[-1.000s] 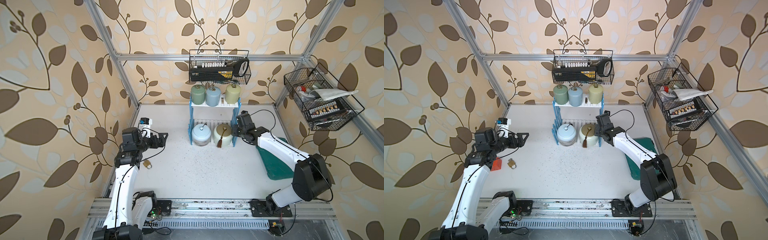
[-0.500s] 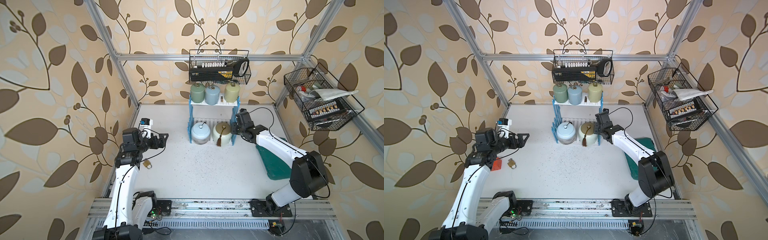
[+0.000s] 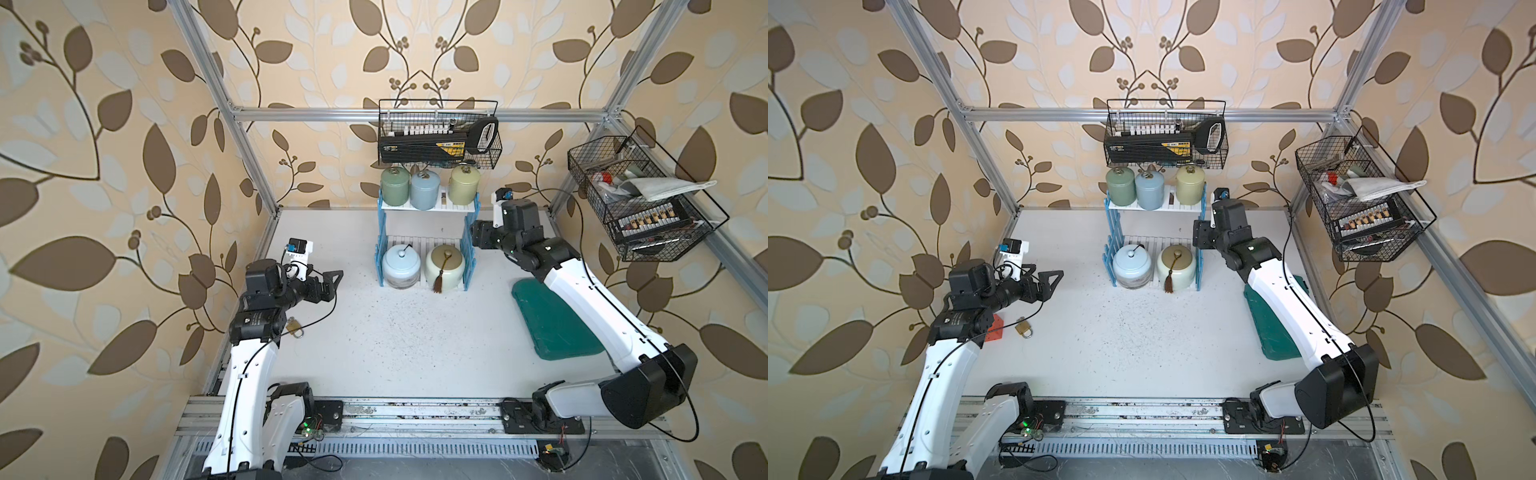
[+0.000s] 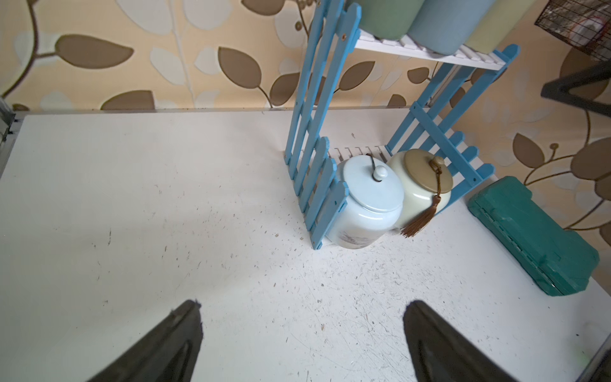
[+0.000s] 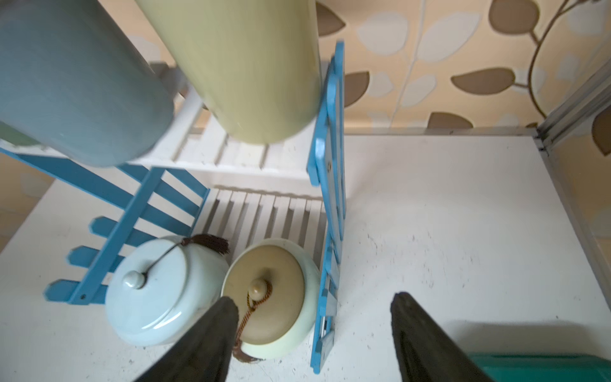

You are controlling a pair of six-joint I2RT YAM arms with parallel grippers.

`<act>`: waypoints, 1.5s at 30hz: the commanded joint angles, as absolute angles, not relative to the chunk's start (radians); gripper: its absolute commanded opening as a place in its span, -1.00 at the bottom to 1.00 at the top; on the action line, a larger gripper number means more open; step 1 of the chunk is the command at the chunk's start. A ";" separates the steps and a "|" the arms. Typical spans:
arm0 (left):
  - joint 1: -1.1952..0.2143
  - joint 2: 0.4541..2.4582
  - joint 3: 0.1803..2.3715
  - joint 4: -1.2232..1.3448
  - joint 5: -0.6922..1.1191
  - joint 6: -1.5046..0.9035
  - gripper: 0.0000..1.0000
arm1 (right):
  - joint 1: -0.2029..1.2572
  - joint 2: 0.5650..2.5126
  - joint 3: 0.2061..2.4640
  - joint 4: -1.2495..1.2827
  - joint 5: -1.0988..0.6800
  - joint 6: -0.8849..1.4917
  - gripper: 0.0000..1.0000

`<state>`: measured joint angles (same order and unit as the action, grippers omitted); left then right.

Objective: Remove the tea canisters from the shelf
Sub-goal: Adjust the shelf at the center of the board, then pick up the tea canister from the shelf.

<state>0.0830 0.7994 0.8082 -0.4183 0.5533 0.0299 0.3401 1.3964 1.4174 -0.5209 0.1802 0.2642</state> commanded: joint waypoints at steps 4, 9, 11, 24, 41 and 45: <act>0.069 0.712 0.733 -0.290 0.583 -0.012 0.97 | 0.316 1.422 1.583 -0.618 0.109 0.167 0.76; 0.090 0.657 0.648 -0.157 0.586 -0.065 0.97 | 0.309 1.483 1.710 -0.651 0.070 0.131 0.98; 0.107 0.643 0.622 -0.112 0.584 -0.060 0.97 | 0.308 1.519 1.769 -0.670 0.058 0.121 0.98; 0.153 0.606 0.545 -0.083 0.543 -0.051 0.97 | 0.310 1.791 2.129 -0.736 0.015 0.085 0.98; 0.155 0.606 0.531 -0.080 0.548 -0.032 0.97 | 0.310 2.005 2.345 -0.790 0.051 0.058 0.98; 0.156 0.604 0.531 -0.080 0.549 -0.033 0.97 | 0.310 2.013 2.350 -0.790 0.060 0.058 0.95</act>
<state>0.1509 0.6128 0.5350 -0.1238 0.5446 -0.0498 0.3077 1.9934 2.3177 -0.7689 0.0448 0.0650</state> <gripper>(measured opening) 0.987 0.976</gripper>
